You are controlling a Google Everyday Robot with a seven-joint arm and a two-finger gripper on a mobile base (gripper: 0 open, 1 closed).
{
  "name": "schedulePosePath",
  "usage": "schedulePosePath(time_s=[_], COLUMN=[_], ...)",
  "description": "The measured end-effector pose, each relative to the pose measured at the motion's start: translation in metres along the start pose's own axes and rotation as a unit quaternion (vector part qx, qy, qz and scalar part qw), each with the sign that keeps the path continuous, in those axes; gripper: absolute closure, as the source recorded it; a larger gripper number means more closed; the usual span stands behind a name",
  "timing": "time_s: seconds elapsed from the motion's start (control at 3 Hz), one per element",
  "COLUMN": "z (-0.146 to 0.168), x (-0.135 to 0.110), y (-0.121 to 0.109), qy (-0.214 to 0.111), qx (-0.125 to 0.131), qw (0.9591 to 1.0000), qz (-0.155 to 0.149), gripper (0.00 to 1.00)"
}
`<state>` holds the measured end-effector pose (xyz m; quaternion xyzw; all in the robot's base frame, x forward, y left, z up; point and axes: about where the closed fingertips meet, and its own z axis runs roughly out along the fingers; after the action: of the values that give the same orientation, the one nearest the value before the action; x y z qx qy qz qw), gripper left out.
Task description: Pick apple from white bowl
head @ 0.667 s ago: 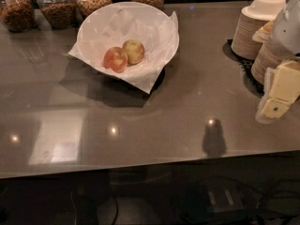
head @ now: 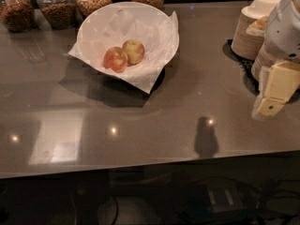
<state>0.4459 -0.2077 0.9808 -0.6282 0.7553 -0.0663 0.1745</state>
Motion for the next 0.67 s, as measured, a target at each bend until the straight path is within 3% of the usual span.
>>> schedulePosePath(time_s=[0.33,0.67], z=[0.008,0.014], x=[-0.023,-0.047], y=[-0.021,-0.046], qy=[-0.015,-0.039], qx=[0.039,0.072], qw=[0.9971,0.9891], qz=[-0.064,-0.122], gripper=[0.0,0.0])
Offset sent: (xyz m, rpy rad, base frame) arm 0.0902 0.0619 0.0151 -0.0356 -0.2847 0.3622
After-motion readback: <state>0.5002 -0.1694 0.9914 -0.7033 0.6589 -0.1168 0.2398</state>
